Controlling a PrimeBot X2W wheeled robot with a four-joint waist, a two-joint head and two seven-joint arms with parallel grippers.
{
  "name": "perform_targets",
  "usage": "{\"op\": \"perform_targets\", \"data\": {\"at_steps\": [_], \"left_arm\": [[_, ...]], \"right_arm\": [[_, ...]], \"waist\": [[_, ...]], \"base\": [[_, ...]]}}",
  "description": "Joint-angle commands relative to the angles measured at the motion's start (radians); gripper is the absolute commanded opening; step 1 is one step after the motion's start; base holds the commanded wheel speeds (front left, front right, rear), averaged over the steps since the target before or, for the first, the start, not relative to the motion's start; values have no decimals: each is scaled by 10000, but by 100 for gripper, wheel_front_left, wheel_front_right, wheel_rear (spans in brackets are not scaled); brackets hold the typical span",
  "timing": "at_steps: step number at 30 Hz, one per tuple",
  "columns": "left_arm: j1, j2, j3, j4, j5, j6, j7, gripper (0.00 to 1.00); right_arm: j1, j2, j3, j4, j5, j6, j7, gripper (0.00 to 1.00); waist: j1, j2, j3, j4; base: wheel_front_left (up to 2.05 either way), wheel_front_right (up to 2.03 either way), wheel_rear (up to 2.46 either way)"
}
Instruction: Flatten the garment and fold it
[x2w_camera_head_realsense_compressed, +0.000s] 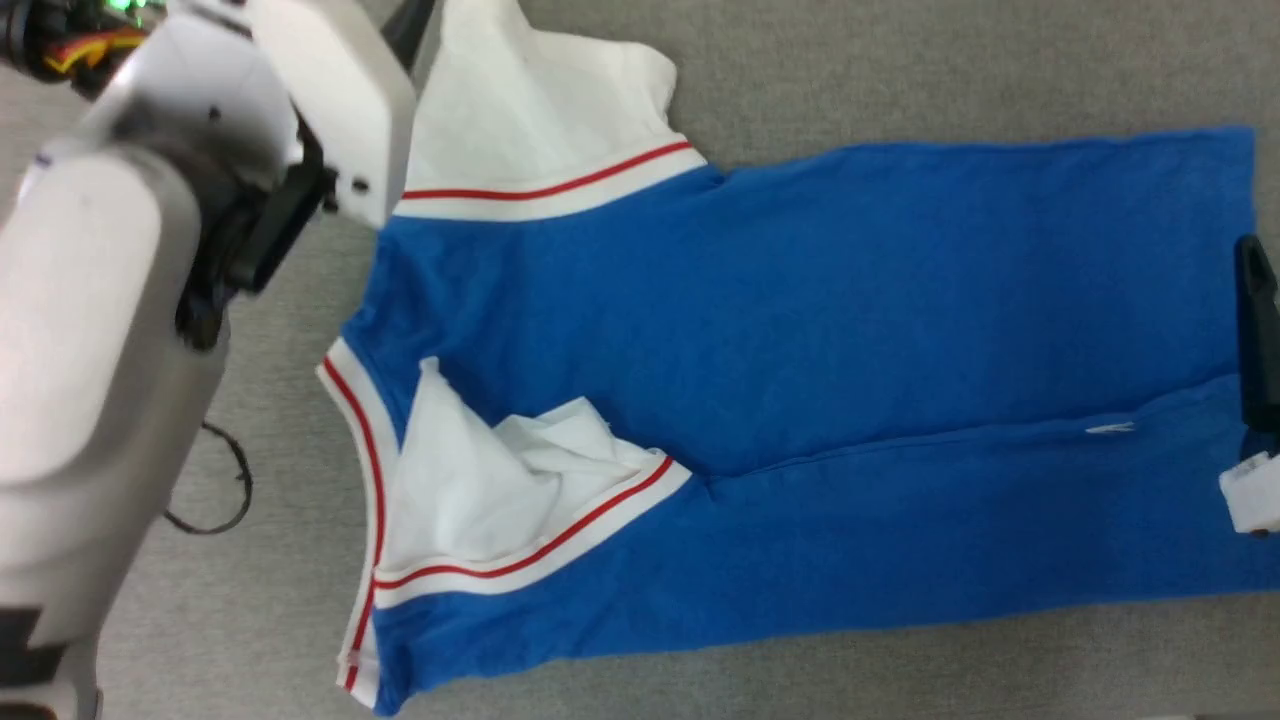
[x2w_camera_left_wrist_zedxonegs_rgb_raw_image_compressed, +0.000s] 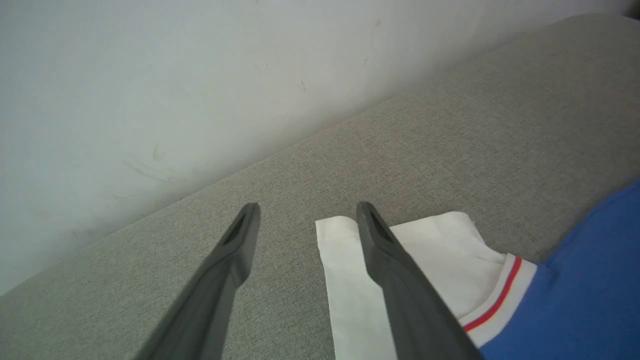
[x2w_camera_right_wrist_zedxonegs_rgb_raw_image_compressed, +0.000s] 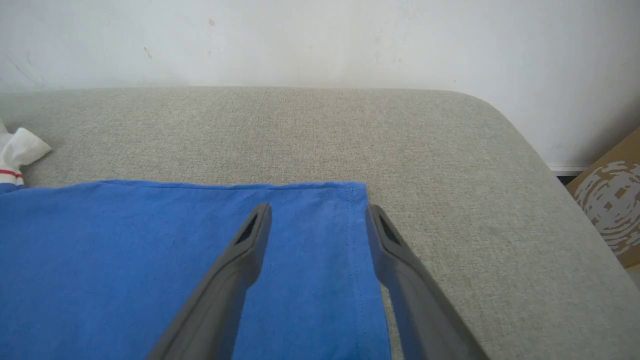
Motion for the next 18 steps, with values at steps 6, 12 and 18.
{"op": "perform_targets", "data": {"at_steps": [6,12,18], "left_arm": [[-883,-177,-239,1344,-83,-298,610,100],[-1125,-321,-261,1982,-366,-446,824,100],[-1000,17,-533,2542,-115,-462,1175,0]], "right_arm": [[-426,-53,236,148,119,-19,-175,100],[-564,-58,141,350,152,-19,-272,100],[-682,-67,160,446,182,-19,-325,100]], "waist": [[-4,0,1210,-702],[-4,0,1499,-898],[-4,0,1597,-1031]], "base": [[0,0,0],[0,0,0],[0,0,0]]}}
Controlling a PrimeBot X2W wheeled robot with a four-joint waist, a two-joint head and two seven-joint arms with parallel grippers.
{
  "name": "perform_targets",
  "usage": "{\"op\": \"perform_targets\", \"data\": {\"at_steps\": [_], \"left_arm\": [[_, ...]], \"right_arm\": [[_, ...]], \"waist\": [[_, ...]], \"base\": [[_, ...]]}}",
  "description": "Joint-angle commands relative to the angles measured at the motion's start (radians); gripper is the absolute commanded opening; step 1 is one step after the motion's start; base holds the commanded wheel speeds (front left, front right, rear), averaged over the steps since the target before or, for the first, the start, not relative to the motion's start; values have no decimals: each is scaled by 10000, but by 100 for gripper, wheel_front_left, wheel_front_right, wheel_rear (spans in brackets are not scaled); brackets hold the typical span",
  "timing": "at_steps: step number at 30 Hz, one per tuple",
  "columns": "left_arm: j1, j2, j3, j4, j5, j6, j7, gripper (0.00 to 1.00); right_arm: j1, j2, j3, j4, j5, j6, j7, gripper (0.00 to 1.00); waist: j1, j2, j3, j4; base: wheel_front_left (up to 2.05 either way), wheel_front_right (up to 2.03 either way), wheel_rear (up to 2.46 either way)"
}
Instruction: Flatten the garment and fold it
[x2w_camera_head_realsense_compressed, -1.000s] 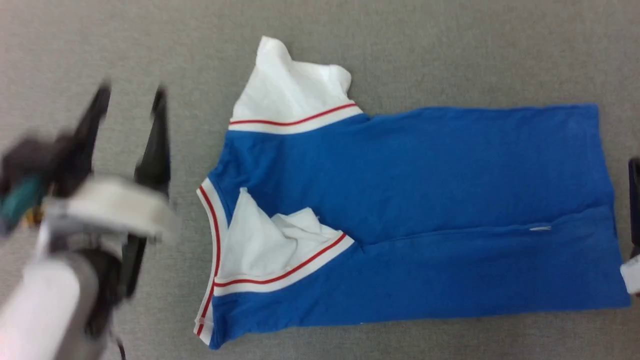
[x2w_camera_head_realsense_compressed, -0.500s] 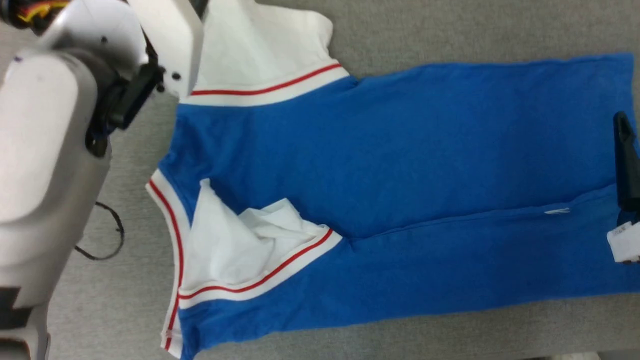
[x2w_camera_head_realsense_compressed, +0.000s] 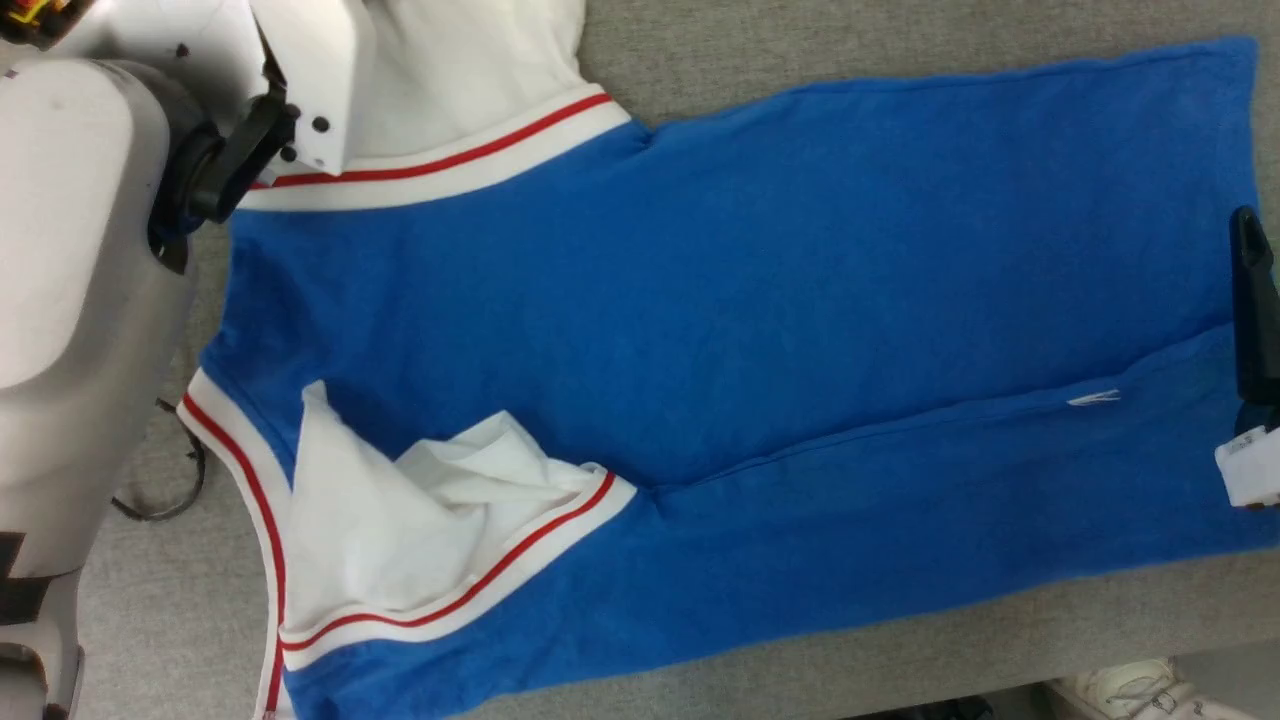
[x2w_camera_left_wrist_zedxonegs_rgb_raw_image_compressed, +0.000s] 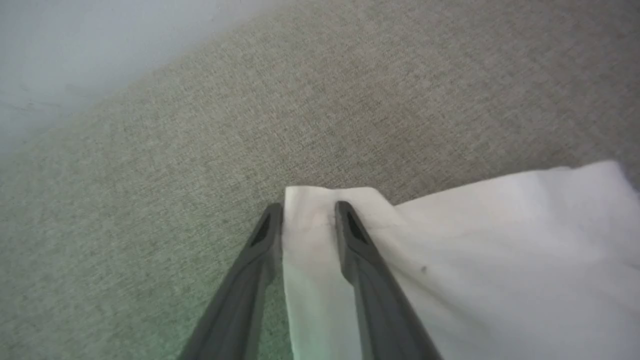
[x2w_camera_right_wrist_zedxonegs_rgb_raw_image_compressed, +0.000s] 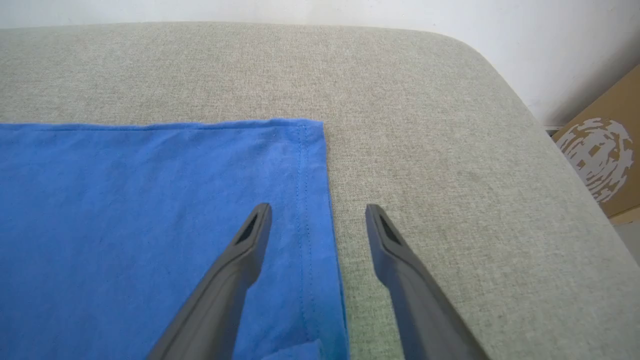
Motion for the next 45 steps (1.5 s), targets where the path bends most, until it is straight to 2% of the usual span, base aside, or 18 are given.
{"op": "perform_targets", "data": {"at_steps": [1,6,10,12,14,16,24,34,35,36,37,41,45], "left_arm": [[211,124,-130,291,49,-14,127,0],[508,135,0,312,-51,81,-399,0],[800,74,87,72,-189,82,-908,0],[938,52,87,-88,-244,70,-1061,0],[1055,27,88,-260,-309,86,-1124,0],[1115,19,67,-441,-338,97,-1129,0],[1090,-79,9,-903,-345,252,-1107,0],[915,-235,-105,-874,-354,287,-1144,0],[900,-240,-109,-861,-360,287,-1147,0],[885,-244,-113,-849,-367,285,-1152,0],[868,-246,-114,-834,-375,281,-1160,0],[822,-215,-30,-775,-373,307,-1382,0],[917,-232,201,-763,-413,361,-2080,0]], "right_arm": [[-213,-59,36,10,70,-19,-66,100],[-476,-398,62,-202,187,-19,63,100],[-1079,-1107,165,-471,249,-19,415,100],[-1512,-1257,198,-404,572,-19,772,100],[-1896,-1525,248,-147,788,-19,1307,100],[-2177,-2115,487,130,568,-19,1774,100],[-3256,-2706,1116,2023,905,-19,3575,100],[-3765,-3013,1332,3331,1210,-19,3963,100],[-3789,-2971,1330,3429,1298,-19,4033,83],[-3810,-2911,1320,3507,1407,-19,4128,46],[-3858,-2846,1278,3557,1505,-19,4175,0],[-4055,-2814,1226,3639,1521,-19,4172,0],[-4174,-2782,1136,3665,1503,-19,3870,0]], "waist": [[1,0,19,-61],[1,0,-351,21],[1,0,-754,213],[1,0,-891,330],[1,0,-950,446],[1,0,-920,568],[1,0,-487,894],[1,0,-169,1125],[1,0,-150,1137],[1,0,-132,1149],[1,0,-118,1160],[1,0,-202,1188],[1,0,-602,1206]], "base": [[0,0,0],[0,0,0],[0,0,0],[0,0,0],[0,0,0],[0,0,0],[0,0,0],[0,0,0],[0,0,0],[0,0,0],[0,0,0],[0,0,0],[0,0,0]]}}
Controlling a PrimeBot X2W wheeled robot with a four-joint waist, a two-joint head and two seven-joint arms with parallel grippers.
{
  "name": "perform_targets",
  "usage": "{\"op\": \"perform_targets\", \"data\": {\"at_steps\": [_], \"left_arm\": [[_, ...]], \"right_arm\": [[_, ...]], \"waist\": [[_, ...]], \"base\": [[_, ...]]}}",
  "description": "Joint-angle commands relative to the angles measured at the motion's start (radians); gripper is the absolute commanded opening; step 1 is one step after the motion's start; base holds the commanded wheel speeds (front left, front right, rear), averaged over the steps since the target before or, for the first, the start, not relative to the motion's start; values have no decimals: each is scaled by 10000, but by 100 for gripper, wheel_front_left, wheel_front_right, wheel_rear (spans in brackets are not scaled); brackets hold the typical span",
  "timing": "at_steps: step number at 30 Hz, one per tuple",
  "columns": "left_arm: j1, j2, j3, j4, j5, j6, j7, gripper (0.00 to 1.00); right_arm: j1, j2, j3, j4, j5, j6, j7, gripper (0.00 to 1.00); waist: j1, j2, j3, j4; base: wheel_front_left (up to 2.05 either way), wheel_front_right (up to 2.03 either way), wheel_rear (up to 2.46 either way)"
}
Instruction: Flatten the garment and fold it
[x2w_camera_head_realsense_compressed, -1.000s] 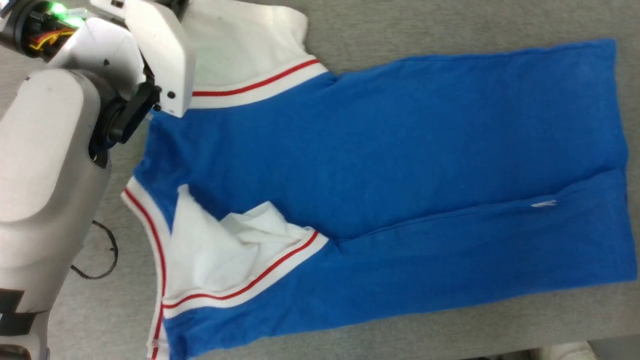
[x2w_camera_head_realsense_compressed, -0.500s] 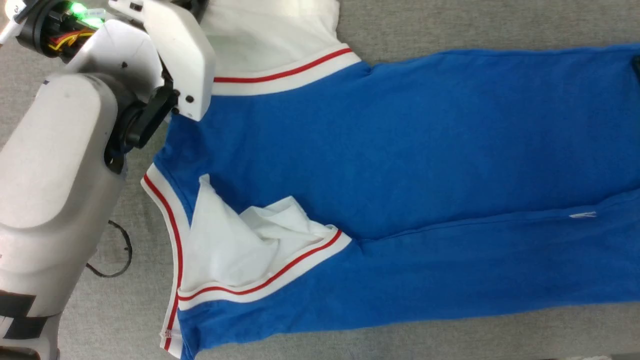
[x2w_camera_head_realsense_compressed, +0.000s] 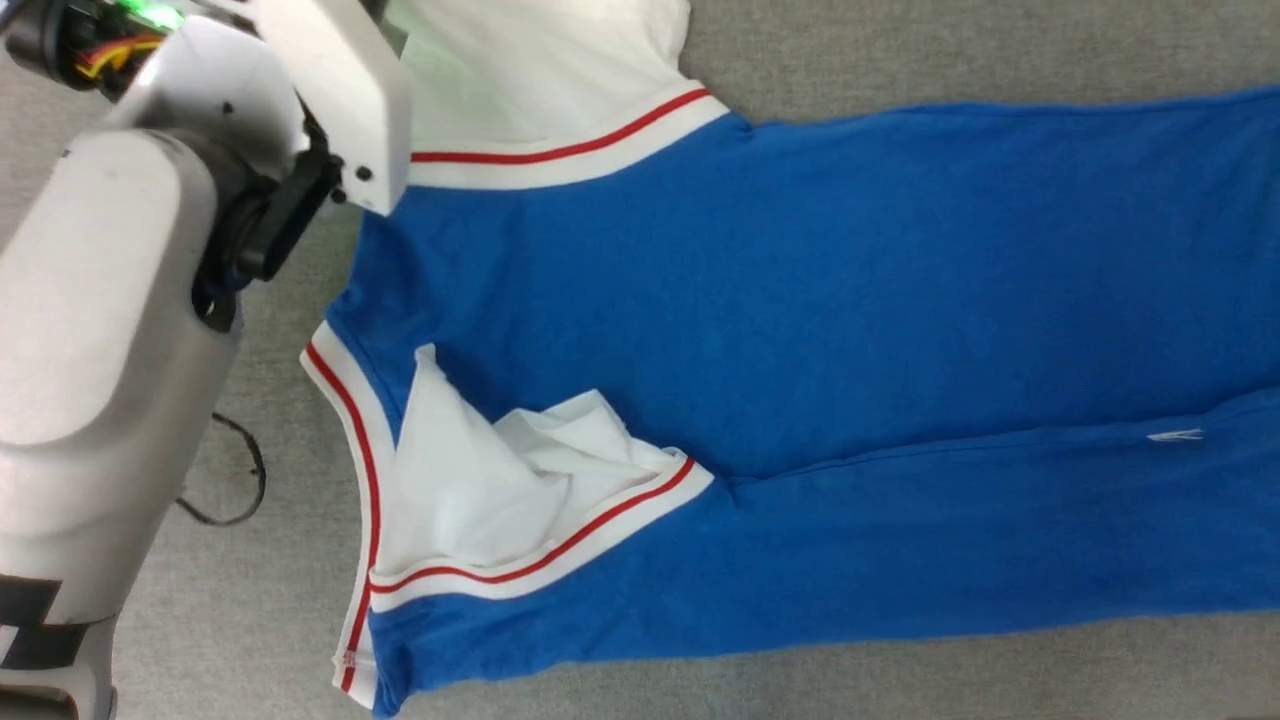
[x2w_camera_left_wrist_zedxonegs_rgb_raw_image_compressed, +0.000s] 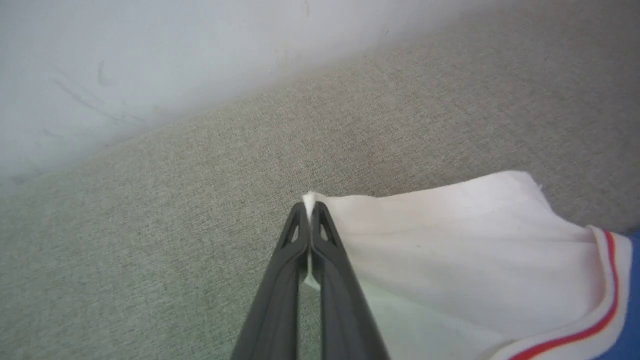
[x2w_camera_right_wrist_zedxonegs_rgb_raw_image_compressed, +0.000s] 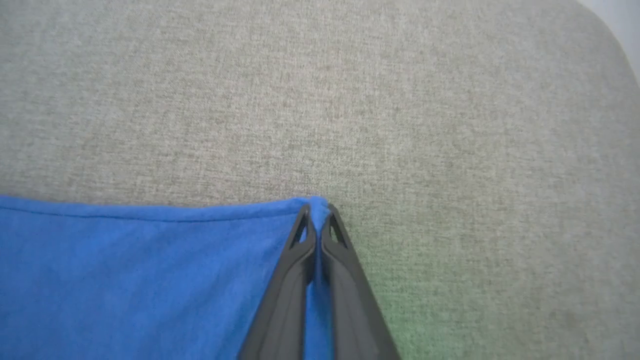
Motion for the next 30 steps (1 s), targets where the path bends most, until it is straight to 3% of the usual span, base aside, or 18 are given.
{"op": "perform_targets", "data": {"at_steps": [1,6,12,22,26,30], "left_arm": [[83,-26,138,-4,-78,78,-312,0],[747,121,388,-473,-225,17,-1299,0],[2674,566,582,-1845,-532,192,-2044,0],[6581,1029,598,-4449,-934,1249,-2656,0],[8034,991,703,-4709,-1176,1793,-3027,0],[8996,958,768,-4527,-1366,2062,-3329,0]], "right_arm": [[-91,31,-51,45,-19,-21,-180,0],[297,133,-240,-48,47,-21,-643,0],[1528,368,-664,-356,133,-21,-977,0],[4082,1456,-1628,-1409,219,-21,-1049,0],[4847,1926,-1762,-1594,239,-21,-961,0],[5263,2196,-1724,-1541,208,-21,-852,0]], "waist": [[-1,0,-372,19],[-1,0,-1249,63],[-1,0,-2506,168],[-1,0,-3822,387],[-1,0,-3973,350],[-1,0,-4021,293]], "base": [[0,0,0],[0,0,0],[0,0,0],[0,0,0],[0,0,0],[0,0,0]]}}
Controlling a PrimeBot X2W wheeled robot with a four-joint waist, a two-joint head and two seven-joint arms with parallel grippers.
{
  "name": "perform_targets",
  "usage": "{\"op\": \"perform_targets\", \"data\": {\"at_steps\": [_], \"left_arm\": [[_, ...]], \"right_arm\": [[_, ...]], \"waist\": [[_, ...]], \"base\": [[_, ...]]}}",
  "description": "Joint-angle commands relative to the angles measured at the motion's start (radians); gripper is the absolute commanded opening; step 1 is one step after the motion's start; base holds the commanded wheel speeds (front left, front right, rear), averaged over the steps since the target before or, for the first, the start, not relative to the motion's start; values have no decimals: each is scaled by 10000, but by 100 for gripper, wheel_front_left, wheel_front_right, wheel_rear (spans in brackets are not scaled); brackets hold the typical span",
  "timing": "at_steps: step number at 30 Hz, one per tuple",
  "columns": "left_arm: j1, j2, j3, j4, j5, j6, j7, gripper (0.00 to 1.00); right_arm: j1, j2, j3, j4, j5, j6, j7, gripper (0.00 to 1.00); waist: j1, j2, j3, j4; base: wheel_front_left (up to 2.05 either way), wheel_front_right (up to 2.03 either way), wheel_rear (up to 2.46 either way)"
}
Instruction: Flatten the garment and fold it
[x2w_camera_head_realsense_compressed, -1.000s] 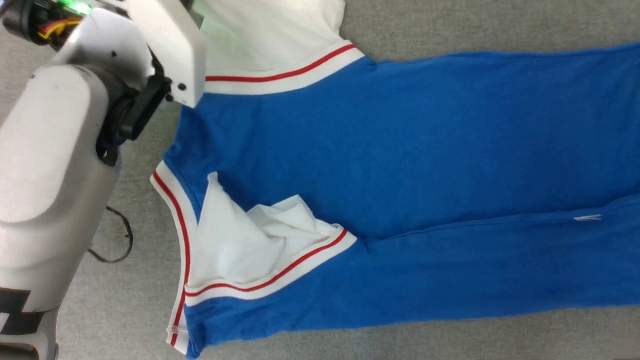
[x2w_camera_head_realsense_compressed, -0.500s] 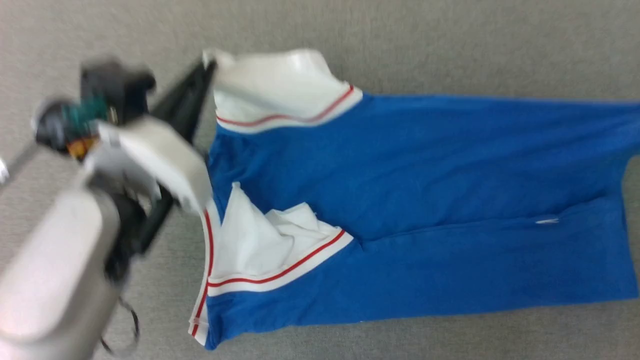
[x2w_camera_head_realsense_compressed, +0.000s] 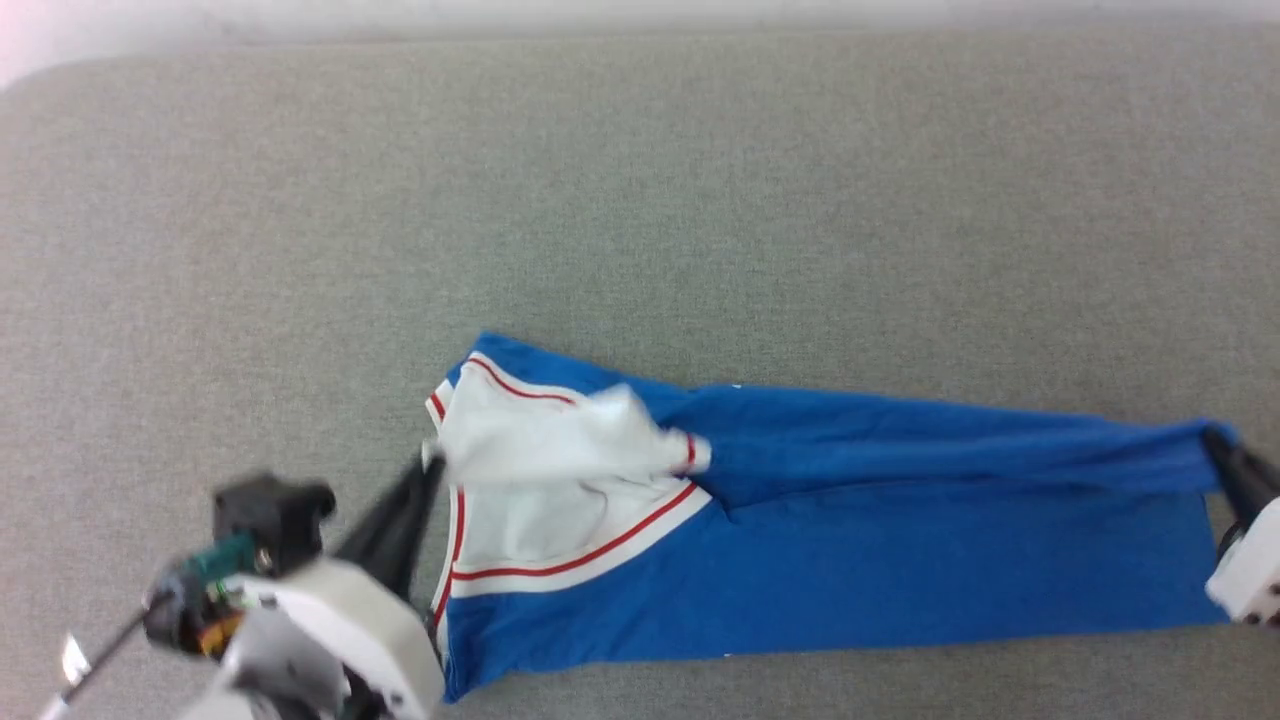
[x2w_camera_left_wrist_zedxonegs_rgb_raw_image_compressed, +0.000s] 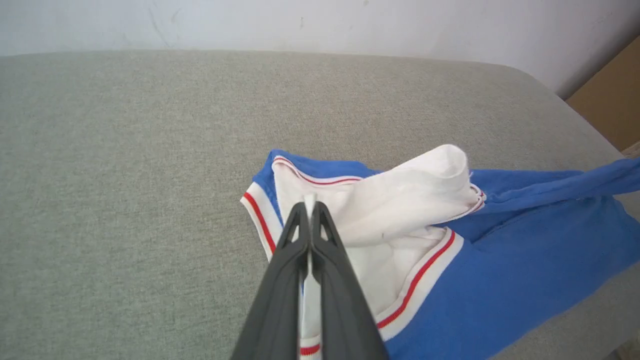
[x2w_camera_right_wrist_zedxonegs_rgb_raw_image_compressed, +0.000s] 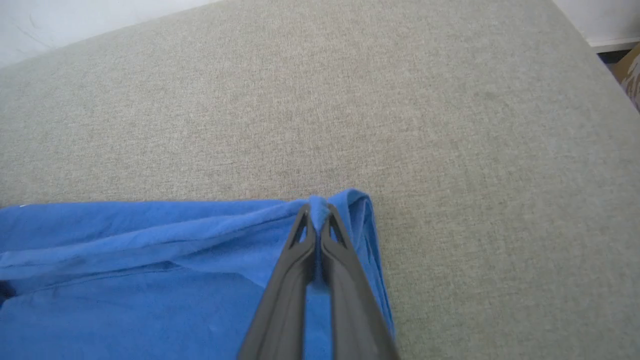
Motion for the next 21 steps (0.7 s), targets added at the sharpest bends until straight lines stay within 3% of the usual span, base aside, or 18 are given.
{"op": "perform_targets", "data": {"at_steps": [1,11,12,13,14,15,16,21], "left_arm": [[187,-50,19,86,-102,59,-60,0],[240,-1061,-586,2632,-628,-528,-502,0],[127,-1155,-643,2889,-621,-597,-539,0],[20,-1265,-655,3087,-610,-619,-631,4],[-69,-1375,-639,3240,-610,-613,-737,22],[-145,-1455,-637,3330,-596,-622,-832,55],[-196,-1549,-566,3361,-600,-573,-989,100],[-31,-1850,364,2537,-325,298,-2553,100]], "right_arm": [[117,51,26,11,-35,-19,19,0],[329,237,481,1158,-645,-19,-260,0],[296,248,510,1296,-688,-19,-304,6],[256,276,514,1423,-703,-19,-343,42],[212,292,528,1525,-719,-19,-377,78],[171,295,550,1589,-733,-19,-391,100],[137,305,562,1604,-690,-19,-393,100],[109,381,256,950,-265,-19,-489,100]], "waist": [[3,0,-59,-24],[3,0,-268,-5],[3,0,-292,-7],[3,0,-314,-11],[3,0,-332,-26],[3,0,-348,-46],[3,0,-360,-60],[3,0,-306,-169]], "base": [[0,0,0],[0,0,0],[0,0,0],[0,0,0],[0,0,0],[0,0,0],[0,0,0],[0,0,0]]}}
